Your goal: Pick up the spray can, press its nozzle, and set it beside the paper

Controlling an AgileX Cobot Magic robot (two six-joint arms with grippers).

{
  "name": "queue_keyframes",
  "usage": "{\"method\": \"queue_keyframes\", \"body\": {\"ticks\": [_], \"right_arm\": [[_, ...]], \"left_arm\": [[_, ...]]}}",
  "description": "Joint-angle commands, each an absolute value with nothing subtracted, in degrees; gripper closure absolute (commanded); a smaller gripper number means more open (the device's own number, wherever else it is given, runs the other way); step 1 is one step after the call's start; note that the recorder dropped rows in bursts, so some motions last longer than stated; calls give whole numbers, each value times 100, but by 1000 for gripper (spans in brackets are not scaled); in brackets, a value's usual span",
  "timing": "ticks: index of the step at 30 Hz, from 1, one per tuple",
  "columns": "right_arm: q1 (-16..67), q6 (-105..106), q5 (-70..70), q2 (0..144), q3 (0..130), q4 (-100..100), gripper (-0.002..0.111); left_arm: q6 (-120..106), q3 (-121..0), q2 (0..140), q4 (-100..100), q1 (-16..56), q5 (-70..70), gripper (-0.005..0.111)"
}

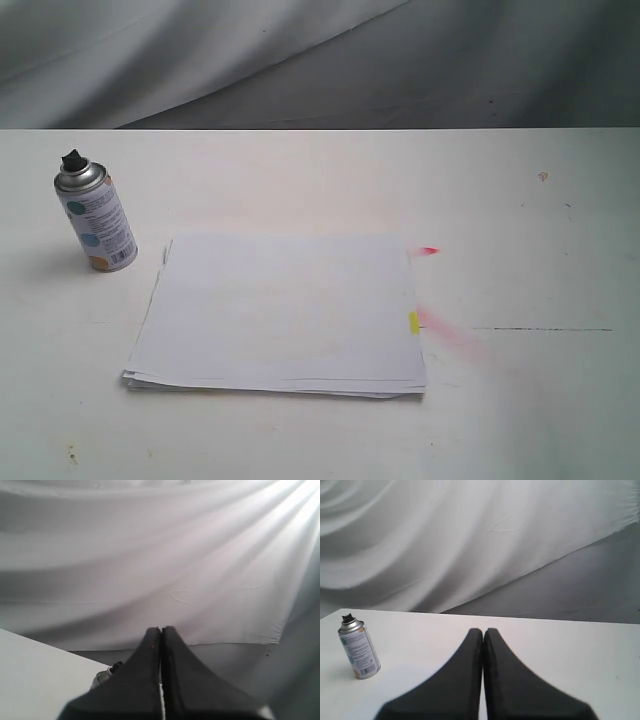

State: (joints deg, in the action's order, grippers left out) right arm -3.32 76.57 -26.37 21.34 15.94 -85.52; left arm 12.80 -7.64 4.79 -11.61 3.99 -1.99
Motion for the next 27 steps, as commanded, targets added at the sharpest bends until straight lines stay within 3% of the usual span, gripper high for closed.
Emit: {"method": "queue_keyframes", "body": {"ticks": [1, 7, 16, 27], "right_arm": [[-309, 8844, -2400, 2114, 1037, -9783, 108], [-309, 8859, -2400, 2114, 670, -9798, 108], [-309, 9042, -1996, 2114, 364, -9779, 108], [-309, 9042, -1840, 2114, 307, -9800, 108]], "left_arm": [[1353, -732, 486, -1193, 397, 42, 107], [1353, -701, 486, -1168, 397, 923, 107], [1353, -2, 486, -1168, 397, 0, 107], [1342, 0, 486, -1128, 397, 506, 107]]}}
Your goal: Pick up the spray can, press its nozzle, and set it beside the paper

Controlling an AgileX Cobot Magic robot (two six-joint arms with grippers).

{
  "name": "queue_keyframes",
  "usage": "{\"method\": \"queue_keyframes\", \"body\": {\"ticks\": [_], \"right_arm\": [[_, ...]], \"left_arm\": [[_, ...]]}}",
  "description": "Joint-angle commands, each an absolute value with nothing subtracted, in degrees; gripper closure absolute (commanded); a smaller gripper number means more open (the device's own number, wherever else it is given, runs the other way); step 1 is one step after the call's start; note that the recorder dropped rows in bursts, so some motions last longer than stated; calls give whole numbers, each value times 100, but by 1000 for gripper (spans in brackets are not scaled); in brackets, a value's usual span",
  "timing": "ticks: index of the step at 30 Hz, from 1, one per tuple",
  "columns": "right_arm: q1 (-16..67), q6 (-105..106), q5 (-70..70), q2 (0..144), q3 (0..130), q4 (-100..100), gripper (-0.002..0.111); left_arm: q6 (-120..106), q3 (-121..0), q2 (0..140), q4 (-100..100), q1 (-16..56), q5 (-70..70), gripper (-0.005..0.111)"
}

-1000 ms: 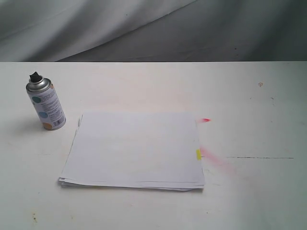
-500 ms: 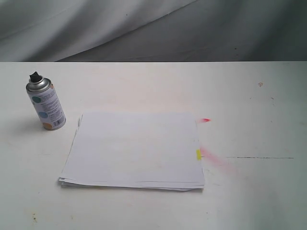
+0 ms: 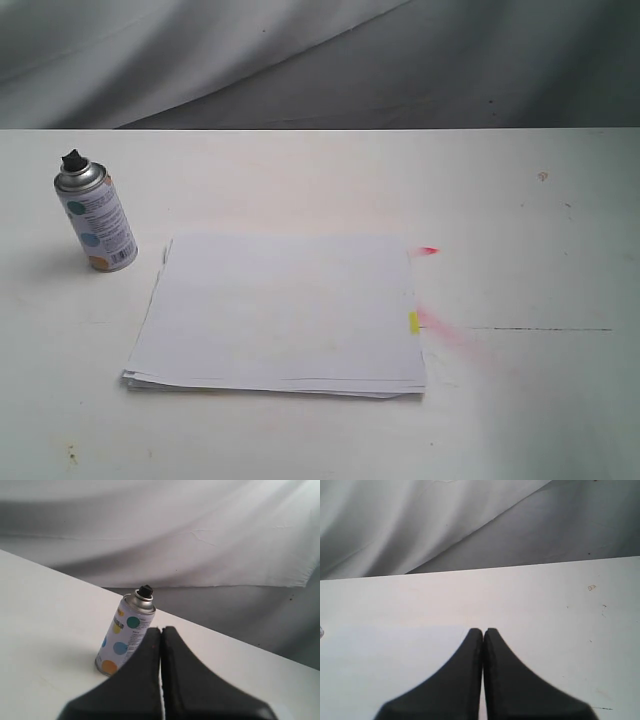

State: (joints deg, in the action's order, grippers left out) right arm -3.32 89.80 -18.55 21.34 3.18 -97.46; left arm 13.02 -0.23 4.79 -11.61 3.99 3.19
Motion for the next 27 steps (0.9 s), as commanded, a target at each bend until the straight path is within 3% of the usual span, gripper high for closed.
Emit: {"method": "queue_keyframes", "body": {"ticks": [1, 14, 21, 27], "right_arm": [[-309, 9042, -1840, 2114, 307, -9800, 108], [-309, 9019, -1840, 2114, 307, -9800, 108], [-335, 8855, -955, 1264, 266, -9563, 108], [-335, 6192, -1550, 691, 277, -6333, 108]], "left_arm": [[1342, 0, 486, -1128, 397, 506, 107], [1330, 0, 486, -1128, 397, 496, 107], [1319, 0, 486, -1128, 397, 496, 107], [1319, 0, 486, -1128, 397, 496, 107]]}}
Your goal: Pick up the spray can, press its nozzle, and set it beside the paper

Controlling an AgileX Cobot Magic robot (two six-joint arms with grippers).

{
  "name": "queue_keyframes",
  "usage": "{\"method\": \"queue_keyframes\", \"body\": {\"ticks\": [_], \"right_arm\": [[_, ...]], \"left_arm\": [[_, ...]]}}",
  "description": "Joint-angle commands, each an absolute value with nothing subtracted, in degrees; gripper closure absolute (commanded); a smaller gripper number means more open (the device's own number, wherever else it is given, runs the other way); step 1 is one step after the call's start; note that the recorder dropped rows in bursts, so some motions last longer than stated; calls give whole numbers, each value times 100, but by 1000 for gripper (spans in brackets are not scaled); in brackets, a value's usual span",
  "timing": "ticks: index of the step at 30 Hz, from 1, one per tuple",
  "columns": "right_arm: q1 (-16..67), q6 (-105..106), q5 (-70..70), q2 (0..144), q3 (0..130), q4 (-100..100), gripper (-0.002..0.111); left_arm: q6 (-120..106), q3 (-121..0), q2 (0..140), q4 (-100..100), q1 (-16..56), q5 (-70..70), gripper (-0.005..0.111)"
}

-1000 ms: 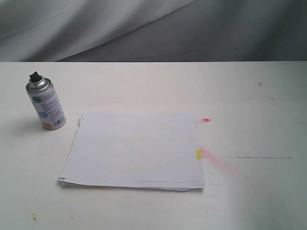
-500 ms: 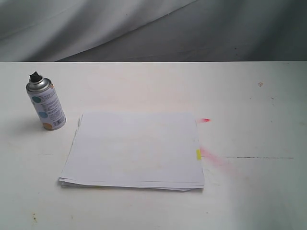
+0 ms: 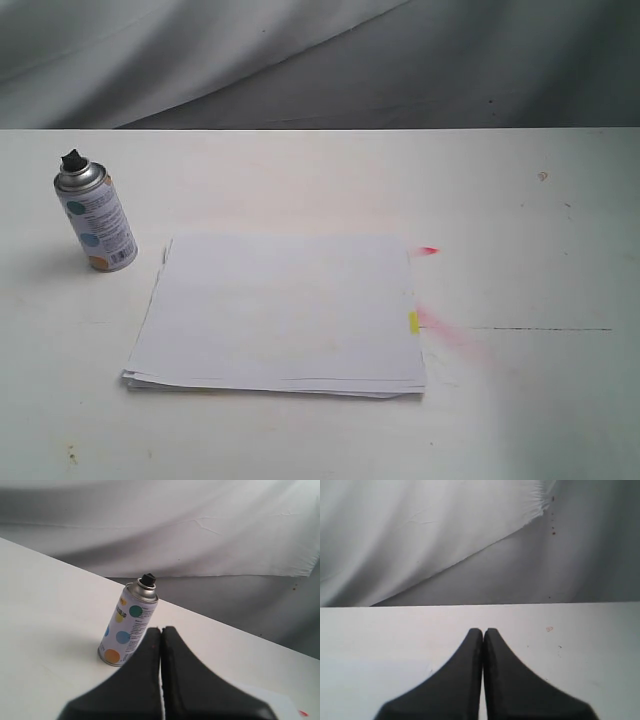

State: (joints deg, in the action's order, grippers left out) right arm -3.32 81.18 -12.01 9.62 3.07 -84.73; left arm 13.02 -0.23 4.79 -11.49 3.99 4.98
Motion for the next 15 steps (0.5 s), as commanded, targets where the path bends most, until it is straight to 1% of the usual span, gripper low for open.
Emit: {"method": "queue_keyframes", "body": {"ticks": [1, 2, 3, 6, 9, 15], "right_arm": [[-335, 5369, -1539, 682, 277, -5604, 108], [-335, 3963, -1450, 682, 277, -4425, 108], [-335, 3295, -1375, 682, 277, -3862, 108], [-335, 2078, -1136, 682, 277, -2561, 108], [-335, 1633, -930, 682, 138, -1908, 108], [-335, 1603, -969, 682, 0, -1682, 108]], "left_arm": [[1319, 0, 486, -1128, 397, 496, 107], [1319, 0, 486, -1128, 397, 496, 107], [1319, 0, 486, -1128, 397, 496, 107], [1319, 0, 486, -1128, 397, 496, 107], [1319, 0, 486, -1128, 397, 496, 107], [1311, 0, 486, -1128, 397, 496, 107]]}}
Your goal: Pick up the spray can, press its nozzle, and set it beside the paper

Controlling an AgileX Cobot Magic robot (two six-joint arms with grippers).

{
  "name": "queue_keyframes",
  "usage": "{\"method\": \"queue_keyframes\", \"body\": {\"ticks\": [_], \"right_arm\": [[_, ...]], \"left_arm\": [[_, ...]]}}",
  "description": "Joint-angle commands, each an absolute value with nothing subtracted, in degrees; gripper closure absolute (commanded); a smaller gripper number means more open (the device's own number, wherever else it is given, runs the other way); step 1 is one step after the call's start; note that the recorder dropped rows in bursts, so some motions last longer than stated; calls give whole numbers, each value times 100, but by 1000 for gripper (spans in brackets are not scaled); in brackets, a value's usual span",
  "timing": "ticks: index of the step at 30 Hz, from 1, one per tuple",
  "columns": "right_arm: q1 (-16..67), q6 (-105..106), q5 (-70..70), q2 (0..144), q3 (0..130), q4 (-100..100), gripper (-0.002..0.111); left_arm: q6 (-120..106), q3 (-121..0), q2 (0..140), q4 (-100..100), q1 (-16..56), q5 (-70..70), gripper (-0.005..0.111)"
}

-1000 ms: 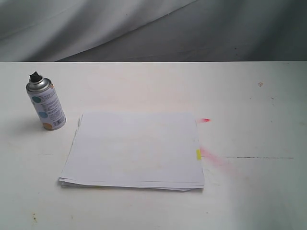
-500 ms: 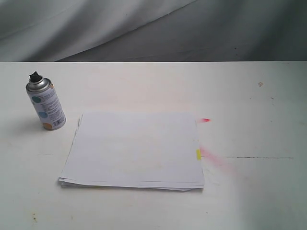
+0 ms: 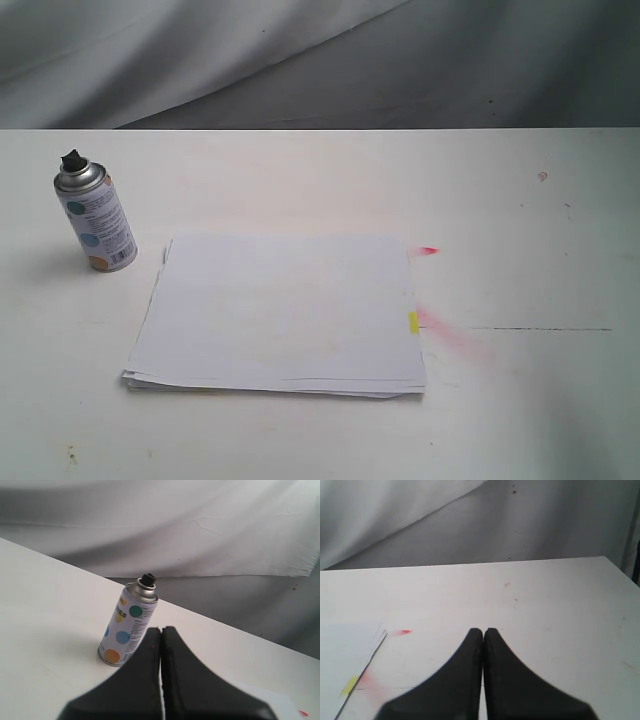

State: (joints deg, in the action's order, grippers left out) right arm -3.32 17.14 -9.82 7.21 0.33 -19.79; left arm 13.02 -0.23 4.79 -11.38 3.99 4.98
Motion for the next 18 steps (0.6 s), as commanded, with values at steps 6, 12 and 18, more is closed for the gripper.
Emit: {"method": "queue_keyframes", "body": {"ticks": [6, 12, 18], "right_arm": [[-335, 769, -969, 682, 0, -1090, 108], [-335, 769, -969, 682, 0, -1090, 108], [-335, 769, -969, 682, 0, -1090, 108]], "left_arm": [[1311, 0, 486, -1128, 397, 496, 107], [1311, 0, 486, -1128, 397, 496, 107], [1279, 0, 486, -1038, 397, 496, 107]]}}
